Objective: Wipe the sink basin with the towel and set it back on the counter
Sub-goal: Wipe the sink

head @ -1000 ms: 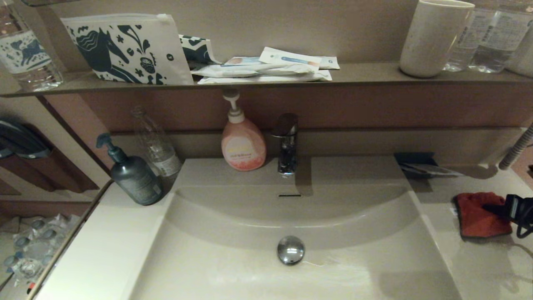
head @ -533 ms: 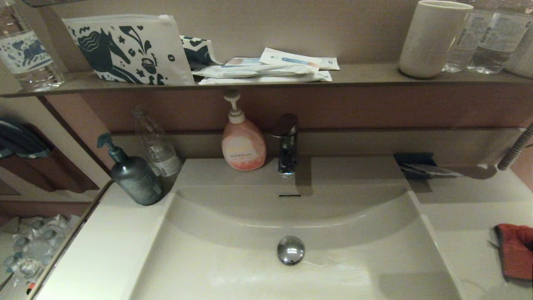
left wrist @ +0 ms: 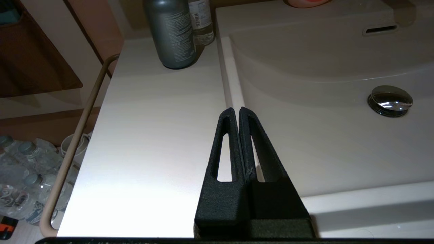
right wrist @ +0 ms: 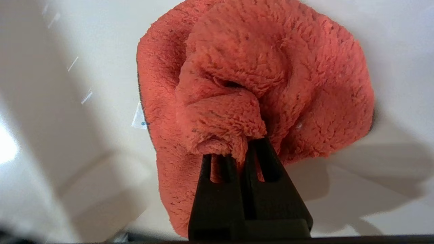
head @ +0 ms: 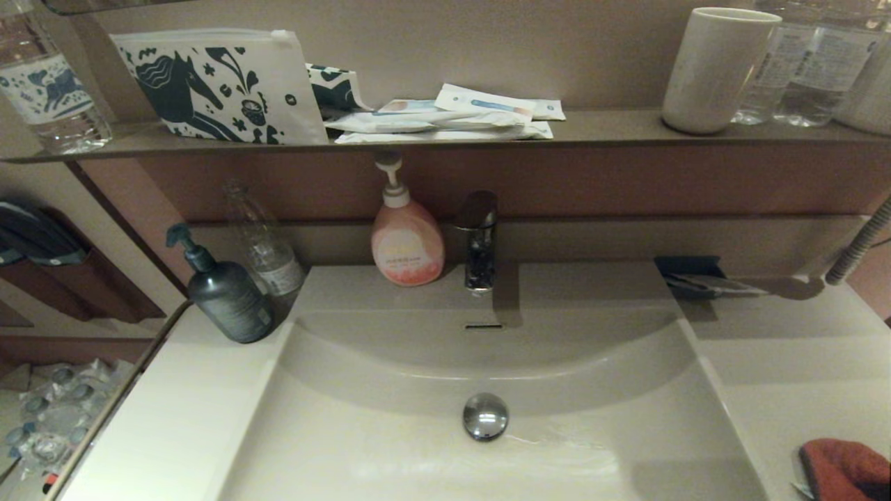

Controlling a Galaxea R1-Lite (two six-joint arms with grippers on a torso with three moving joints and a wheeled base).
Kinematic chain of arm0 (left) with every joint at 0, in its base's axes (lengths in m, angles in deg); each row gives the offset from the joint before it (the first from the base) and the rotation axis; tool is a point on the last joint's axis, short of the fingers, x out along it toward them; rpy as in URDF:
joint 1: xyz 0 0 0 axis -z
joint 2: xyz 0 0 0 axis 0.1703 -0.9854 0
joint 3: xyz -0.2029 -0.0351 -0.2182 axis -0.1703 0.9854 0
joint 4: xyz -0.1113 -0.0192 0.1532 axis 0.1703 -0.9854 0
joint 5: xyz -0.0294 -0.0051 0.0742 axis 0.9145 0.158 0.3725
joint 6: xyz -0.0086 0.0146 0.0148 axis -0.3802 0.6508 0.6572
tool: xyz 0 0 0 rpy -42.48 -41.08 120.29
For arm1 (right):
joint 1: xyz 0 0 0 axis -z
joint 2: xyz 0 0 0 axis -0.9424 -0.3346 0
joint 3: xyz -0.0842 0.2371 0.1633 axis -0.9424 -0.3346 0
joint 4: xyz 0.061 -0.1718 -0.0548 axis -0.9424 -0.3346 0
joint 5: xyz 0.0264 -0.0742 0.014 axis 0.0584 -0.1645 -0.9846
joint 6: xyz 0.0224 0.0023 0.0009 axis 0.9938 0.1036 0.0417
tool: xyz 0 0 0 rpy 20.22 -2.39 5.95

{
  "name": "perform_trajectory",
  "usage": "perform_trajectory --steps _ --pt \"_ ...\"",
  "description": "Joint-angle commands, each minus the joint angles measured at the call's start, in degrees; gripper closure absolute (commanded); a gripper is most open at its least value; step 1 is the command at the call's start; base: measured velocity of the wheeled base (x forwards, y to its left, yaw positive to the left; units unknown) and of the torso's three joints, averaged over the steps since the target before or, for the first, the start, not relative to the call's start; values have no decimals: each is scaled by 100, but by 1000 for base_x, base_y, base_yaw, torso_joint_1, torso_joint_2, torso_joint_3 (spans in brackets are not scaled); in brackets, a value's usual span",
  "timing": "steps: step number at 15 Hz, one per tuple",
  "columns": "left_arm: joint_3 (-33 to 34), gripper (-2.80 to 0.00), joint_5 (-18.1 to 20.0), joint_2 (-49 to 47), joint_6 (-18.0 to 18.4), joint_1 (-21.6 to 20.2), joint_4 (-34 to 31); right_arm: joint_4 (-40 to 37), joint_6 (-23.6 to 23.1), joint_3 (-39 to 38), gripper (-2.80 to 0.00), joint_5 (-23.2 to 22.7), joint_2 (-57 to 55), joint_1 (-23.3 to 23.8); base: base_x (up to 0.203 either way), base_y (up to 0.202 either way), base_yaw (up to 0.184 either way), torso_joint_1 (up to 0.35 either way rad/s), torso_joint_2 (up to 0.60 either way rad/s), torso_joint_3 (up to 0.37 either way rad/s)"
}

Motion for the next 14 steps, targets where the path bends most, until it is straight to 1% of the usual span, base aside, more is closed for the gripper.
perform_trajectory --steps 1,3,6,10,11,14 --pt "0 0 4 -7 5 -2 2 -14 -3 -312 0 32 62 -317 0 0 0 0 0 0" --pt "0 0 4 -7 5 -2 10 232 27 -689 0 30 65 -608 0 0 0 0 0 0" --pt "0 0 4 -7 5 -2 1 1045 21 -1312 0 52 49 -822 0 0 0 0 0 0" --pt "0 0 4 -7 5 -2 8 1552 -6 -1901 0 275 199 -1288 0 0 0 0 0 0" --pt "0 0 4 -7 5 -2 10 1765 10 -1976 0 306 214 -1345 0 0 0 0 0 0" --pt "0 0 4 -7 5 -2 1 2276 141 -1846 0 290 -111 -1354 0 0 0 0 0 0"
